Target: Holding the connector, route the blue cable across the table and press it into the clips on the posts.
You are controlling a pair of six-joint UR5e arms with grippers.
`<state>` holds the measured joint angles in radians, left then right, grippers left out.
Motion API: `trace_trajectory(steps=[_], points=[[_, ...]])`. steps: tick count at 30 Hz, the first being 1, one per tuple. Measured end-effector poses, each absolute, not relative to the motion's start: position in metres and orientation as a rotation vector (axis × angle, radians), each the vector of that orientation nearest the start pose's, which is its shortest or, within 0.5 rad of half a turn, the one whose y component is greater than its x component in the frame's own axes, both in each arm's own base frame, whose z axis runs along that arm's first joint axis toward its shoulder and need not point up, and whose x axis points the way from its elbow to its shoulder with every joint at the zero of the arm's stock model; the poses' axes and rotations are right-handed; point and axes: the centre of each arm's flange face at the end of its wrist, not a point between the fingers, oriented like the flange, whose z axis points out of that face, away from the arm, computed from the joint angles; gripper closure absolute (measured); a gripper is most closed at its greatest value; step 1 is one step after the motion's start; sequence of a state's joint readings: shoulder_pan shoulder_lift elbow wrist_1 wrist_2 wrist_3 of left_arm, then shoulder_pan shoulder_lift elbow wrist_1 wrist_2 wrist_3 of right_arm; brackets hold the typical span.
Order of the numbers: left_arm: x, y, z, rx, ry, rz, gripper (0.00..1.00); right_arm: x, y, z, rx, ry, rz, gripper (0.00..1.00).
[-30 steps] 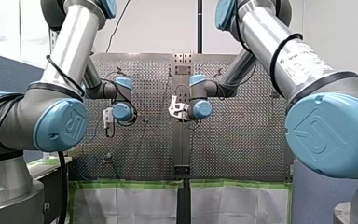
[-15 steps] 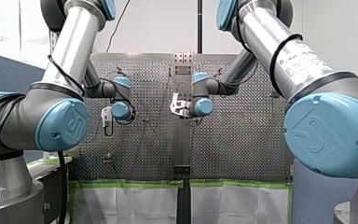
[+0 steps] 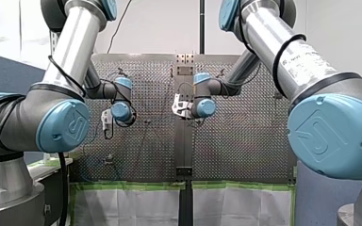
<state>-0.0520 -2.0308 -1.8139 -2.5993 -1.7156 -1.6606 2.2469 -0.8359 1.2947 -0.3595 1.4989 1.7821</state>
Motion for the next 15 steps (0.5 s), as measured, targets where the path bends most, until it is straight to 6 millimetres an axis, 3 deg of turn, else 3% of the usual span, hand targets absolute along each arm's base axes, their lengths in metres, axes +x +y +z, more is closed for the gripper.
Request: trace_trajectory(steps=[6,15], points=[[0.552,-0.153,0.175,-0.112,1.77,0.035,0.0,0.566,-0.475,0.194,-2.33,1.326,-2.311,1.0],[0.521,-0.162,0.185,-0.105,1.809,0.014,0.0,0.567,-0.473,0.192,-2.328,1.33,-2.299,1.0]])
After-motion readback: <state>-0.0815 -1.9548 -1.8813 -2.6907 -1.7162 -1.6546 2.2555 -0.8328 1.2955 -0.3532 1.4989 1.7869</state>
